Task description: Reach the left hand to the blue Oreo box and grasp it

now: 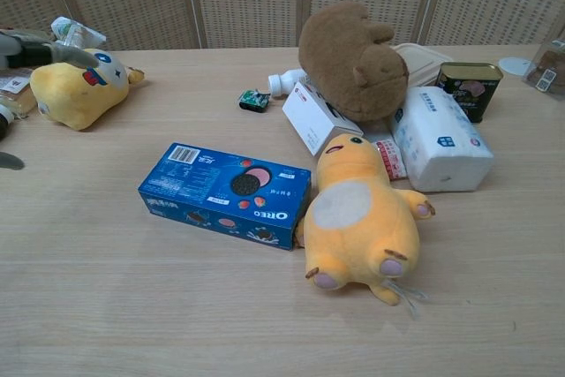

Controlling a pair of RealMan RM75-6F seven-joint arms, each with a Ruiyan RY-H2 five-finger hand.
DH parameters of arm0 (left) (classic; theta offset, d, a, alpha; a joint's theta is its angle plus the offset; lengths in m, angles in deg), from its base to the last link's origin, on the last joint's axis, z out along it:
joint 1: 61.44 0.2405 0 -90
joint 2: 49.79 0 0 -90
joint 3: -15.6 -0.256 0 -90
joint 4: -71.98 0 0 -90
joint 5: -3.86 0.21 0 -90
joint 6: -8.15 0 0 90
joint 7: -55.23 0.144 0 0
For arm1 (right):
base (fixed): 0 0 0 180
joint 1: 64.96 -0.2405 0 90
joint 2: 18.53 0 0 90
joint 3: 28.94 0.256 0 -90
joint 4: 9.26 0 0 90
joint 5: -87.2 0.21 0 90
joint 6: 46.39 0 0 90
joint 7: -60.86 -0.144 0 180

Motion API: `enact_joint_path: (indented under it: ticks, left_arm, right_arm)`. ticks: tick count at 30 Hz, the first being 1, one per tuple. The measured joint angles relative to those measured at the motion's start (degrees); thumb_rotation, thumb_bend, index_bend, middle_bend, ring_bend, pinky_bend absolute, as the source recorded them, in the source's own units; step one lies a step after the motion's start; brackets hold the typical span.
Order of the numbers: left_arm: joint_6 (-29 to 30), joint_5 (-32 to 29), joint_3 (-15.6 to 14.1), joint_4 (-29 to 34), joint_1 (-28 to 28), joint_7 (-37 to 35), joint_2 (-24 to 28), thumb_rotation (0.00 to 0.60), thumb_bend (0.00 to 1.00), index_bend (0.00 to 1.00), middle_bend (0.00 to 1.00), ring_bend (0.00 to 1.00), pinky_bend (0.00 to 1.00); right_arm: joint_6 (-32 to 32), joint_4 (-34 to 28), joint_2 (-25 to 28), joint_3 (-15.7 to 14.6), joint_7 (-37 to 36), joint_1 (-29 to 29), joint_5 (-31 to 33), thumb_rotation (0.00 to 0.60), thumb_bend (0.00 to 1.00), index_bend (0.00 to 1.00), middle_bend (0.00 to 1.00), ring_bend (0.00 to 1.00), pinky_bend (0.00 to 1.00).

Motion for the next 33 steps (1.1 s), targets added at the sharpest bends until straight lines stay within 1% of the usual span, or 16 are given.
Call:
enact_joint_path:
  ticks: [4,7,10,13,17,24,25,26,27,28,29,30,31,33]
  left_arm:
    - [-3.2,-8.6,1.4,-4.5,-5.5,8.2,-7.1,0.600,0.00,0.00,0.00,0.00,0.00]
    - [-4.8,-14.9,2.0,-7.5,-9.0,11.9,-12.1,0.600,0.00,0.00,0.00,0.00,0.00]
    - [-6.3,-20.4,2.1,-10.6,-12.6,15.0,-17.2,0.600,0.00,0.00,0.00,0.00,0.00]
    - [-7.1,-24.3,1.6,-13.0,-15.7,18.0,-21.4,0.600,0.00,0.00,0.00,0.00,0.00]
    - [-7.1,-27.9,0.5,-15.5,-18.4,20.6,-25.4,0.600,0.00,0.00,0.00,0.00,0.00]
    - [-5.5,-31.2,-1.1,-20.0,-21.7,23.4,-31.3,0.600,0.00,0.00,0.00,0.00,0.00]
    - [-5.1,-31.6,-1.2,-20.7,-22.1,23.7,-32.1,0.600,0.00,0.01,0.00,0.00,0.00]
    - [-4.6,-31.7,-1.3,-21.1,-22.2,23.7,-32.6,0.600,0.00,0.05,0.01,0.00,0.01]
    - [-4.1,-31.5,-1.3,-21.4,-22.3,23.7,-33.0,0.600,0.00,0.12,0.06,0.02,0.06]
    - [-3.6,-30.8,-1.4,-21.8,-22.4,23.5,-33.5,0.600,0.00,0.23,0.21,0.12,0.19]
    - [-3.2,-30.0,-1.5,-22.2,-22.4,23.2,-33.9,0.600,0.00,0.36,0.41,0.28,0.38]
    - [-2.8,-29.2,-1.6,-22.7,-22.3,22.8,-34.4,0.600,0.00,0.45,0.58,0.43,0.53]
    - [-2.1,-28.0,-1.7,-23.5,-22.2,22.1,-35.2,0.600,0.00,0.55,0.73,0.58,0.67]
    - [-1.0,-26.3,-2.0,-24.7,-21.9,21.2,-36.4,0.600,0.01,0.66,0.85,0.71,0.78]
  right_arm:
    - [-0.4,0.6,0.2,0.7,-0.1,0.1,1.0,0.600,0.00,0.00,0.00,0.00,0.00]
    - [-0.2,0.8,0.3,0.9,-0.7,0.1,1.4,0.600,0.00,0.00,0.00,0.00,0.00]
    - [-0.2,0.9,0.4,1.0,-1.0,0.0,1.4,0.600,0.00,0.00,0.00,0.00,0.00]
    - [-0.1,0.8,0.5,0.9,-1.5,0.0,1.3,0.600,0.00,0.00,0.00,0.00,0.00]
    - [-0.1,0.7,0.8,1.0,-2.3,0.1,1.4,0.600,0.00,0.00,0.00,0.00,0.00]
    - [-0.2,0.3,1.4,1.2,-3.8,0.2,1.6,0.600,0.00,0.00,0.00,0.00,0.00]
    - [-0.2,0.3,1.5,1.2,-3.9,0.2,1.6,0.600,0.00,0.00,0.00,0.00,0.00]
    - [-0.1,0.3,1.5,1.1,-4.0,0.2,1.6,0.600,0.00,0.00,0.00,0.00,0.00]
    - [-0.1,0.2,1.6,1.1,-4.1,0.2,1.5,0.600,0.00,0.00,0.00,0.00,0.00]
    - [-0.1,0.2,1.6,1.1,-4.2,0.2,1.5,0.600,0.00,0.00,0.00,0.00,0.00]
    - [-0.2,0.1,1.6,1.1,-4.2,0.2,1.4,0.600,0.00,0.00,0.00,0.00,0.00]
    - [-0.2,0.1,1.6,1.1,-4.3,0.2,1.4,0.600,0.00,0.00,0.00,0.00,0.00]
    - [-0.2,0.1,1.6,1.1,-4.3,0.2,1.4,0.600,0.00,0.00,0.00,0.00,0.00]
    - [-0.1,0.0,1.6,1.0,-4.3,0.2,1.3,0.600,0.00,0.00,0.00,0.00,0.00]
